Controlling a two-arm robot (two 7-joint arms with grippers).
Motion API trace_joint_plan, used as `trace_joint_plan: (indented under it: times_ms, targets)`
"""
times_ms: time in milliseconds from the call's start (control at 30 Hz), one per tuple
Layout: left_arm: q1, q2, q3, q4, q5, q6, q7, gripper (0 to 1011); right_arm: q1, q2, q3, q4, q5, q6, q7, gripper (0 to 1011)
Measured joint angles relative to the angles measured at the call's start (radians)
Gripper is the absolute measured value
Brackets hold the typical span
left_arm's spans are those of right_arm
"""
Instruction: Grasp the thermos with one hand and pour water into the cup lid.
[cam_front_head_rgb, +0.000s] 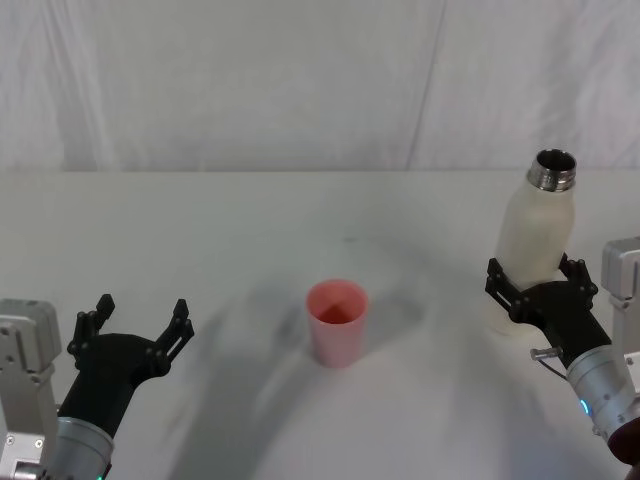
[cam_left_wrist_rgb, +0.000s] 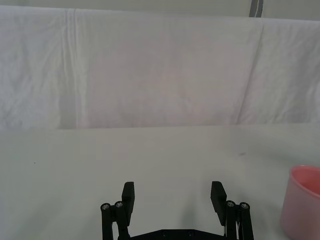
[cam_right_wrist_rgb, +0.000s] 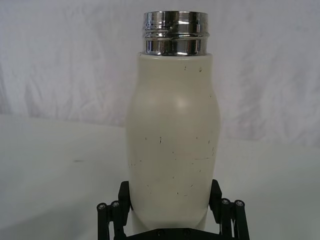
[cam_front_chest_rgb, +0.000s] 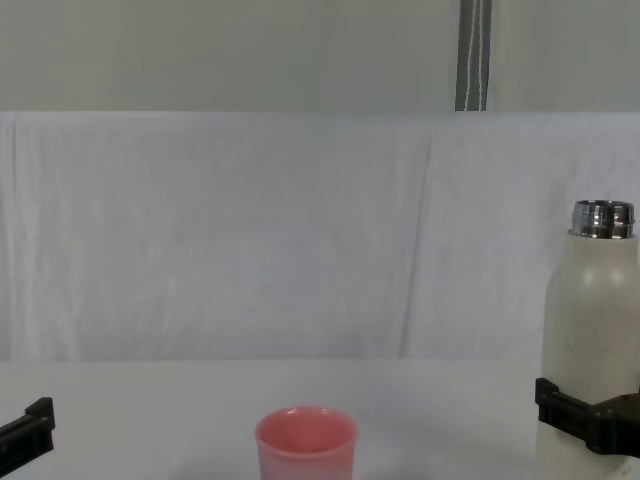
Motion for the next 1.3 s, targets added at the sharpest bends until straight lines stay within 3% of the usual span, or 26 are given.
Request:
trace_joint_plan:
  times_ms: [1300]
  targets:
    - [0.0,0.0,0.0,0.0,0.0,0.0,0.0,1001,-0.009,0.004,0.003,-0.011,0.003,-0.001,0.005,955]
